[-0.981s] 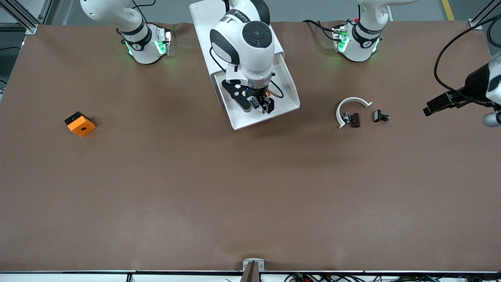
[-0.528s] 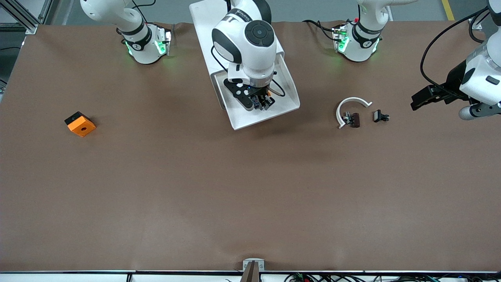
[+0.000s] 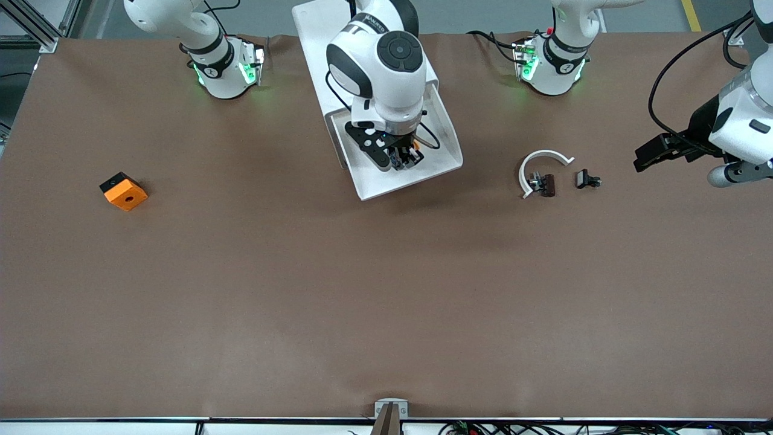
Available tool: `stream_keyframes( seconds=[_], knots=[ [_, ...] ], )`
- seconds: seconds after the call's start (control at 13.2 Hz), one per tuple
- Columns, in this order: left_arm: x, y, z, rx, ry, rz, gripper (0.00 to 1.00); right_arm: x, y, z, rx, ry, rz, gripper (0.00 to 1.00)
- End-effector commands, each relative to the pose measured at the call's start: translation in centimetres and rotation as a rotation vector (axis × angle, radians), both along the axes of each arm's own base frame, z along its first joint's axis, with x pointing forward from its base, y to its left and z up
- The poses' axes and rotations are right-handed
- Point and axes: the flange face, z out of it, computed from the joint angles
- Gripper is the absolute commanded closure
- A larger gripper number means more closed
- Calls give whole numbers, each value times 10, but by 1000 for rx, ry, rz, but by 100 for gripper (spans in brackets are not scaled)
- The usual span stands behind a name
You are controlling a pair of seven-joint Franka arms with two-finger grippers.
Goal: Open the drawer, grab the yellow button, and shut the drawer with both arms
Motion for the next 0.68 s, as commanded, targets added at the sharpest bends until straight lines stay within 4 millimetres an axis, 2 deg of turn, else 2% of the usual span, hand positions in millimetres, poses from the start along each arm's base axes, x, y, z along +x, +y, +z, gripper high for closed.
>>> stream_keyframes(
  seconds=[0.0,0.08,0.15,0.23,0.3,0.38,0.53,0.6],
  knots=[
    [10,0,-1,13,-9,-14,0,38,-32,52,58,72,73,100],
    [14,-4,-8,10,-1,-16,0,58,-55,71,57,82,126,100],
    [19,-10,-17,8,9,-23,0,77,-79,78,58,91,171,100],
    [25,-24,-27,-1,6,-43,0,94,-108,97,79,68,229,100],
    [29,-38,-30,-8,-18,-60,0,110,-135,107,83,46,295,100],
    [36,-49,-45,-14,-7,-77,0,123,-158,108,64,40,373,100],
    [44,-78,-66,-28,-5,-120,0,156,-217,102,-26,37,486,100],
    [49,-83,-72,-34,-18,-125,0,169,-242,97,-47,41,523,100]
  ],
)
